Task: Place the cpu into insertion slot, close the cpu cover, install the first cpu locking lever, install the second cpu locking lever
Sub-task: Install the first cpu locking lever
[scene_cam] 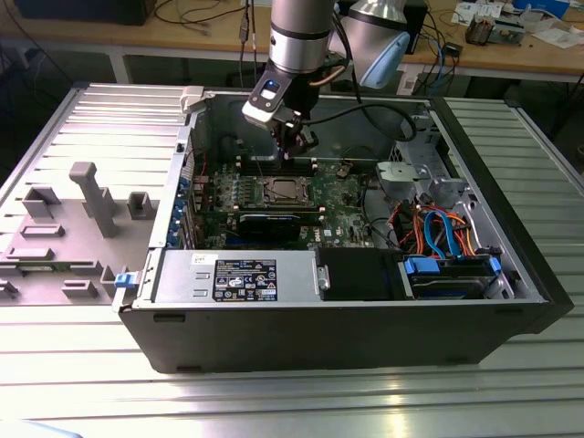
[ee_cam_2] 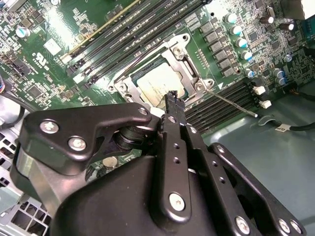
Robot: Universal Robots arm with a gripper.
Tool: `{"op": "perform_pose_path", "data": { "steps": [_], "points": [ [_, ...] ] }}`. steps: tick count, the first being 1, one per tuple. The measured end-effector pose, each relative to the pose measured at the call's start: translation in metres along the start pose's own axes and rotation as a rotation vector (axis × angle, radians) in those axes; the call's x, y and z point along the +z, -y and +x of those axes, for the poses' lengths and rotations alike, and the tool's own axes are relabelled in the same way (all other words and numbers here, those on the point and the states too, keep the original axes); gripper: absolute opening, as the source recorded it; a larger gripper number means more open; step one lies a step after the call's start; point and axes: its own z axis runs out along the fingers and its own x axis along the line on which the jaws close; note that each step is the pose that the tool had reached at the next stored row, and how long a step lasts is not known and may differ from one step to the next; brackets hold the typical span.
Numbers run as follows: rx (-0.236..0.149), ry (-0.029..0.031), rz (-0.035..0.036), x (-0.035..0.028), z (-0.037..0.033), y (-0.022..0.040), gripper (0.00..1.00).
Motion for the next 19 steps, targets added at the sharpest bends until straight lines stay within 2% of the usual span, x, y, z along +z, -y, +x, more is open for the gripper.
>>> {"op": "perform_pose_path", "data": {
  "steps": [19],
  "points": [
    [-0.046, 0.0016, -0.0002, 0.0, 0.0, 0.0, 0.11]
  ]
}}
